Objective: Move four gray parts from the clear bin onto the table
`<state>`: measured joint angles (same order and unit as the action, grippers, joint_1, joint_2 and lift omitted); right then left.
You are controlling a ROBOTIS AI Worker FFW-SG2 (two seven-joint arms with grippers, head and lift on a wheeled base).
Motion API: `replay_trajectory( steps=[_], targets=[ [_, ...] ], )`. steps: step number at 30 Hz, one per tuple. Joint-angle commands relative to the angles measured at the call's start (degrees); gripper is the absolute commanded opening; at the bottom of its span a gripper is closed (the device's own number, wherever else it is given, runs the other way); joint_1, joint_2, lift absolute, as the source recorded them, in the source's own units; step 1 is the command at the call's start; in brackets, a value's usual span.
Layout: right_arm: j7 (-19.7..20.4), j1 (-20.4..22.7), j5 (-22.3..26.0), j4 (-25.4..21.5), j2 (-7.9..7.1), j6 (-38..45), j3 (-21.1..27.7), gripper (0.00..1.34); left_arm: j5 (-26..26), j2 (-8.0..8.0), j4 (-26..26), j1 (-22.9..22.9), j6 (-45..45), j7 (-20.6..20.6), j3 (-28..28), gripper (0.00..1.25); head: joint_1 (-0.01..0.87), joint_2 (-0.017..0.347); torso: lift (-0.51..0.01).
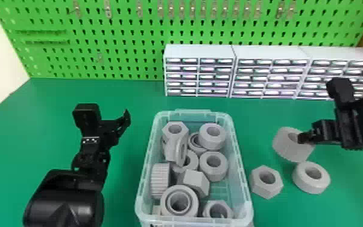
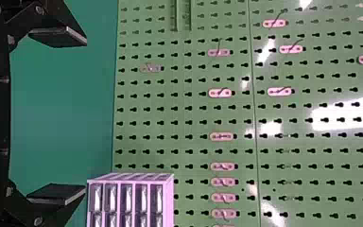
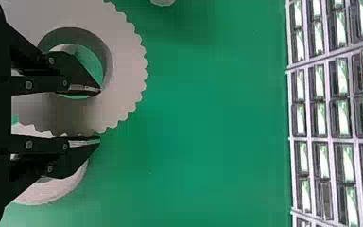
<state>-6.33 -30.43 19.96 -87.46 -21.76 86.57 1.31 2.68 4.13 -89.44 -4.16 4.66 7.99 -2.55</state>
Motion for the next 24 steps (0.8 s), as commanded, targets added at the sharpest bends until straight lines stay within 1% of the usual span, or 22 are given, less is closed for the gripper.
replay_trajectory(
  steps=[1,5,13,19,20,23,24],
  targets=[
    [0.0,1.0,-0.6,1.9,0.93,-4.0,0.9,0.38,0.0,0.00,0.0,0.1,0.0,0.0,0.0,1.07,0.693,0.072,-0.052],
    [0.0,1.3,-1.2,3.0,1.55,-5.9,1.4,0.38,0.1,0.00,0.0,0.2,0.0,0.0,-0.1,1.07,0.693,0.072,-0.052],
    [0.0,1.0,-1.5,5.4,2.16,-9.1,1.4,0.38,0.3,0.00,0.0,0.3,0.0,0.0,-0.1,1.07,0.693,0.072,-0.052],
    [-0.4,1.0,-1.8,7.7,2.78,-13.4,1.2,0.38,0.4,0.00,0.0,0.3,0.0,0.0,-0.1,1.07,0.693,0.072,-0.052],
    [-1.1,1.0,-2.2,8.1,2.86,-14.2,1.1,0.38,0.4,0.00,0.1,0.3,0.0,0.0,-0.1,1.07,0.693,0.072,-0.052],
    [-4.7,0.6,-6.1,10.1,3.83,-16.9,1.1,0.38,0.5,0.00,0.0,0.3,0.0,0.0,0.0,1.07,0.693,0.072,-0.052],
    [-6.6,0.5,-8.4,11.0,4.36,-17.7,1.2,0.38,0.5,0.00,0.0,0.3,0.0,0.0,0.0,1.07,0.693,0.072,-0.052]
  ],
)
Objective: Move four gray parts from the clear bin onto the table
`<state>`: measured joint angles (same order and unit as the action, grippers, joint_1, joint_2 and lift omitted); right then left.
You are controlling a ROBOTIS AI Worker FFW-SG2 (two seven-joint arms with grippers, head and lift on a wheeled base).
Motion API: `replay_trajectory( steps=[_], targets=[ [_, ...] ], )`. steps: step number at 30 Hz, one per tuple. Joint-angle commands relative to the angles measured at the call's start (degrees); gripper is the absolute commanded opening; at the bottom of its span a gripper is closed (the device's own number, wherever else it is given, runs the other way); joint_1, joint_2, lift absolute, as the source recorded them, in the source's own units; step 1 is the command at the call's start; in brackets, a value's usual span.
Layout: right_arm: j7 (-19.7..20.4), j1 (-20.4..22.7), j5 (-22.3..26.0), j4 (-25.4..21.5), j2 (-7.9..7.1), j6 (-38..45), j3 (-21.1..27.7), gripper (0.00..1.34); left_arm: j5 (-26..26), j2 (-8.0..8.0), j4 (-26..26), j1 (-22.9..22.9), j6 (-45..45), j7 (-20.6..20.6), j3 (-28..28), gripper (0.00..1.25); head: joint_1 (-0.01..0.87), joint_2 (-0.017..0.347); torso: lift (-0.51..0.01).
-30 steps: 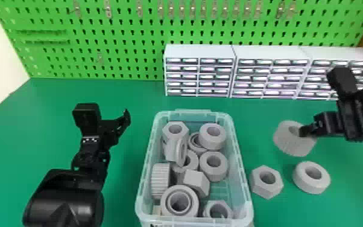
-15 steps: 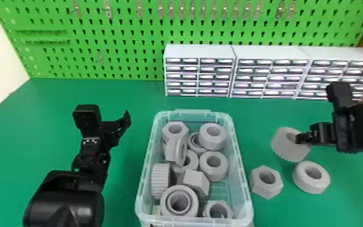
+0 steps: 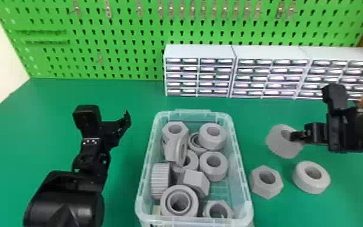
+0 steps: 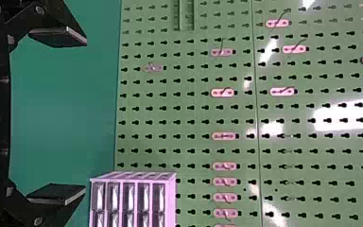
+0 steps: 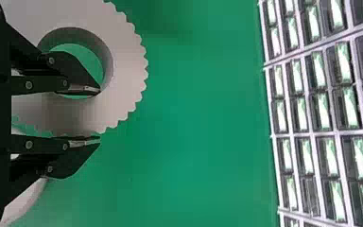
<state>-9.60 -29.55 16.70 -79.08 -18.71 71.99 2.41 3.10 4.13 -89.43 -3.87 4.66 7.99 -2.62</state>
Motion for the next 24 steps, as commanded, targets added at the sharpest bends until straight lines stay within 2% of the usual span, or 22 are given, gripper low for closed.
replay_trajectory(
  steps=[1,5,7,24],
  targets=[
    [-5.1,-0.6,-7.5,3.4,1.75,-3.9,0.1,0.38,0.1,0.00,0.0,-0.1,0.0,0.0,0.1,1.07,0.693,0.072,-0.052],
    [-14.1,-1.7,-19.6,6.5,4.30,-5.8,0.4,0.38,0.1,0.00,0.0,-0.1,0.0,0.0,0.1,1.07,0.693,0.072,-0.052],
    [-15.6,-1.9,-22.2,7.5,4.74,-6.3,0.0,0.38,0.1,0.00,0.0,-0.1,0.0,0.0,0.1,1.07,0.693,0.072,-0.052],
    [-15.8,-3.0,-23.2,12.5,5.26,-7.3,-3.7,0.38,0.1,0.00,0.0,-0.2,0.0,0.0,0.1,1.07,0.693,0.072,-0.052]
  ],
)
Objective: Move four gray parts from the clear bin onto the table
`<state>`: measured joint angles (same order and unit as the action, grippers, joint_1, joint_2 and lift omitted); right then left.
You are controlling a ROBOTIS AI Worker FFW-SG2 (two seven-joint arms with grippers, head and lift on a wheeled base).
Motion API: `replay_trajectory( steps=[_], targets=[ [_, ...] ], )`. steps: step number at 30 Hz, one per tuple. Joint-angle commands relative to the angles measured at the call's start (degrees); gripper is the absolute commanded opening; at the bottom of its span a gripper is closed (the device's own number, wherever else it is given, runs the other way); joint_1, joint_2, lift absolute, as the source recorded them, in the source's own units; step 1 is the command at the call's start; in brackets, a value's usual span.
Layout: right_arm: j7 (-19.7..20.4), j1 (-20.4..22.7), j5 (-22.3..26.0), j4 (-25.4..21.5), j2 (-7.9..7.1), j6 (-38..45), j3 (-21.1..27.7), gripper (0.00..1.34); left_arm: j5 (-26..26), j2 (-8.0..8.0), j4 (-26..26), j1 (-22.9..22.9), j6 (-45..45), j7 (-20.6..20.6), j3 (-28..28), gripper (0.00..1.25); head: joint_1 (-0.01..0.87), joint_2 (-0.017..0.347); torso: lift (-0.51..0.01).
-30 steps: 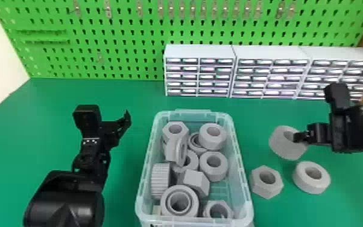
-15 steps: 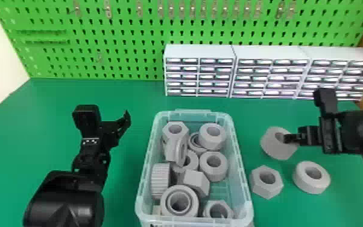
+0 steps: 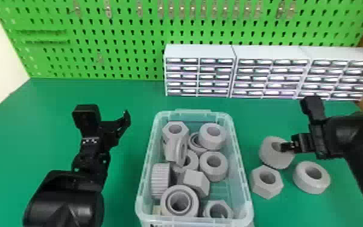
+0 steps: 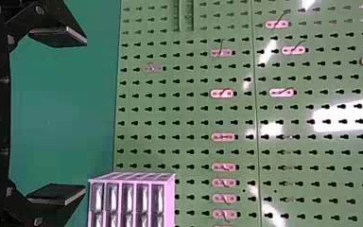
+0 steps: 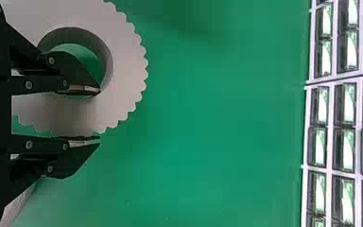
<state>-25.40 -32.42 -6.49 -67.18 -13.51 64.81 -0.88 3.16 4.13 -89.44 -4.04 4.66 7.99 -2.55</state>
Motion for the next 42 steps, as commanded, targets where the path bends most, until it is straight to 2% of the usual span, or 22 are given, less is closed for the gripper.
replay_trajectory(
  steps=[1,36,38,42],
  targets=[
    [0.0,-0.1,-0.1,0.7,0.15,-0.1,-0.5,0.38,0.0,0.00,0.0,-0.1,0.0,0.0,0.0,1.07,0.693,0.072,-0.052],
    [-0.3,0.3,-1.2,4.2,0.15,-2.0,-1.7,0.39,0.2,0.00,0.1,-0.3,-0.1,0.0,0.1,1.07,0.693,0.072,-0.052],
    [-0.4,0.3,-1.3,4.2,0.15,-1.9,-1.8,0.44,0.2,0.00,0.1,-0.3,-0.1,0.0,0.1,1.07,0.693,0.072,-0.052],
    [-0.5,0.3,-1.4,4.2,0.15,-1.5,-1.7,0.73,0.2,0.00,0.1,-0.2,-0.1,0.0,0.1,1.07,0.693,0.072,-0.052]
  ],
)
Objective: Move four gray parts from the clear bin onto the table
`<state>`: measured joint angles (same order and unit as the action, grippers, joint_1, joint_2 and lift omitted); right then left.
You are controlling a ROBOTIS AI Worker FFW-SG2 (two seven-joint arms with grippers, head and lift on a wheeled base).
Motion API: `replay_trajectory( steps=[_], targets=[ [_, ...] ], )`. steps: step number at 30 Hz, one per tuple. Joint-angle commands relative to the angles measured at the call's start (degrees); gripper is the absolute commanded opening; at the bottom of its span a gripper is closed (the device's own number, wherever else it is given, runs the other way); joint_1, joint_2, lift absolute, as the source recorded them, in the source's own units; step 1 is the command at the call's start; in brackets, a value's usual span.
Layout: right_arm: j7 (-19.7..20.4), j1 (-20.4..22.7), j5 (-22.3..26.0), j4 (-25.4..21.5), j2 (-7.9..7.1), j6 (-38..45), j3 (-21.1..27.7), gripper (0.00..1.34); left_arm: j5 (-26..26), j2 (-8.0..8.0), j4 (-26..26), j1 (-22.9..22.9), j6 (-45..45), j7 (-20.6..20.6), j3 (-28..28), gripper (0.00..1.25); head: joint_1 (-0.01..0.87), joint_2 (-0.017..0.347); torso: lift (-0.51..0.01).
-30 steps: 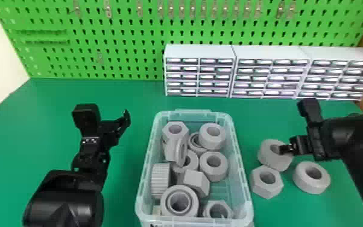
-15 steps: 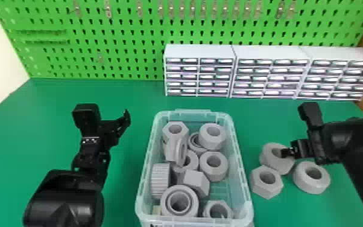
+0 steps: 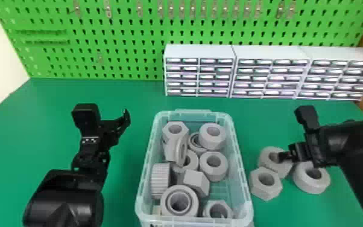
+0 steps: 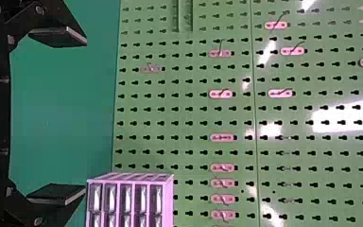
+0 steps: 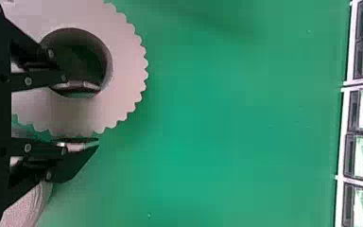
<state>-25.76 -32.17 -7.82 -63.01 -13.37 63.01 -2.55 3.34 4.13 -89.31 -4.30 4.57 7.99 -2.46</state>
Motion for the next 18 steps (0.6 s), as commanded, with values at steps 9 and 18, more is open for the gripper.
replay_trajectory(
  steps=[9,18],
  targets=[
    [-0.4,0.0,-0.3,0.1,-0.08,0.4,0.1,0.79,0.1,0.00,0.0,0.1,0.0,0.0,0.0,1.07,0.693,0.072,-0.052],
    [-2.2,-0.4,-0.8,-1.8,0.01,1.4,-0.6,0.79,0.2,0.00,0.0,0.3,-0.1,0.0,0.1,1.07,0.693,0.072,-0.052]
  ],
)
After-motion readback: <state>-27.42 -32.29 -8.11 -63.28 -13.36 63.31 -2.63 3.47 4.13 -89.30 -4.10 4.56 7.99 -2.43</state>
